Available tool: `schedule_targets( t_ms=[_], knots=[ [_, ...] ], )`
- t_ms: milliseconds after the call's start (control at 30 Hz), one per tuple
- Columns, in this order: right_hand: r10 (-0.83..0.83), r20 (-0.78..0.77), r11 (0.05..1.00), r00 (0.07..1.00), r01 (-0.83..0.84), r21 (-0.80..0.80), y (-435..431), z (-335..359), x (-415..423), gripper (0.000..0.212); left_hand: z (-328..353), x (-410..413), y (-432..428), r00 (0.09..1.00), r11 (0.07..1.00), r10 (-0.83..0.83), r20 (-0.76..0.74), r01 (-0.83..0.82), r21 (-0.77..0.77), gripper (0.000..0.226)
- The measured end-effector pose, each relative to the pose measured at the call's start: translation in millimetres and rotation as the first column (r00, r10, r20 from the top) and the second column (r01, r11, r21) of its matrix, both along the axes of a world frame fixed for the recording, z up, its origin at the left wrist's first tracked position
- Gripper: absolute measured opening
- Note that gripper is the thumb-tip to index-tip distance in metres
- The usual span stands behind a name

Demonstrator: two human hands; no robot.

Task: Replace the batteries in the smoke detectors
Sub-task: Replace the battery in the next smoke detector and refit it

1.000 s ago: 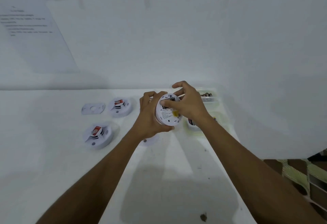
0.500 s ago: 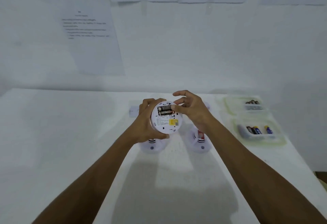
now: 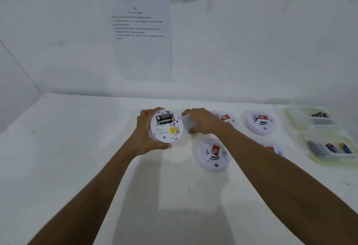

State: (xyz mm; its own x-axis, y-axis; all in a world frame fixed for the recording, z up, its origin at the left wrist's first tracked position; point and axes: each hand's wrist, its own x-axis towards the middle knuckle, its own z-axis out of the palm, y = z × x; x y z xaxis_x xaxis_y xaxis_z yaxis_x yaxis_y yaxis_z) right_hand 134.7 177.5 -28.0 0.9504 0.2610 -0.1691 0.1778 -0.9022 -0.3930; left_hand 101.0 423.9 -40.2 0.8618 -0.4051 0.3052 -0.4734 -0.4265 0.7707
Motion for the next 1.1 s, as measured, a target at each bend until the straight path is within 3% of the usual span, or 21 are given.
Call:
schedule_targets(
  t_ms=[67, 267, 333, 400, 533, 600, 633, 733, 933, 1100],
  knots=[
    [-0.033, -0.018, 0.999, 0.999, 0.033, 0.003, 0.6, 0.0, 4.3, 0.071, -3.0, 3.2, 5.6, 1.000, 1.000, -0.001, -0.006, 0.001, 0.000, 0.104],
    [0.071, 0.192, 0.994, 0.979, -0.053, -0.098, -6.2, -3.7, -7.2, 0.048, -6.0, 6.3, 6.4, 1.000, 0.999, -0.029, -0.011, 0.029, -0.015, 0.100],
    [-0.003, 0.294, 1.000, 0.956, 0.006, -0.012, -10.7, -3.0, -12.5, 0.038, -5.4, 8.2, 4.3, 0.999, 0.999, -0.037, -0.015, 0.037, -0.021, 0.101],
    [-0.206, 0.332, 0.965, 0.921, 0.134, 0.228, -14.3, 3.3, -18.5, 0.032, -3.9, 11.3, 0.4, 0.999, 0.999, -0.039, -0.009, 0.039, -0.029, 0.102],
    [-0.541, 0.207, 0.640, 0.815, 0.240, 0.730, -17.3, 29.2, -44.5, 0.030, -4.0, 13.3, -13.4, 0.999, 0.999, -0.041, 0.009, 0.042, -0.031, 0.104],
    [-0.529, 0.065, 0.449, 0.846, 0.215, 0.867, -13.6, 42.6, -63.1, 0.032, -5.3, 13.7, -23.1, 0.999, 0.999, -0.042, 0.018, 0.043, -0.034, 0.105],
    [-0.487, 0.026, 0.411, 0.873, 0.203, 0.889, -10.0, 46.0, -70.7, 0.033, -4.8, 13.3, -28.9, 0.999, 0.998, -0.043, 0.029, 0.044, -0.035, 0.104],
    [-0.439, 0.104, 0.549, 0.892, 0.175, 0.817, 2.5, 41.3, -79.7, 0.029, -6.5, 15.3, -46.6, 0.995, 0.998, -0.053, 0.088, 0.055, -0.025, 0.102],
    [-0.432, 0.462, 0.809, 0.774, 0.106, 0.579, 10.2, 22.8, -84.0, 0.014, -1.4, 14.7, -68.4, 0.992, 0.998, -0.054, 0.117, 0.056, -0.008, 0.093],
    [-0.413, 0.454, 0.870, 0.790, 0.194, 0.453, 15.5, 24.7, -96.1, 0.046, -0.5, 14.4, -80.1, 0.994, 0.999, -0.034, 0.107, 0.030, 0.033, 0.081]
  ],
)
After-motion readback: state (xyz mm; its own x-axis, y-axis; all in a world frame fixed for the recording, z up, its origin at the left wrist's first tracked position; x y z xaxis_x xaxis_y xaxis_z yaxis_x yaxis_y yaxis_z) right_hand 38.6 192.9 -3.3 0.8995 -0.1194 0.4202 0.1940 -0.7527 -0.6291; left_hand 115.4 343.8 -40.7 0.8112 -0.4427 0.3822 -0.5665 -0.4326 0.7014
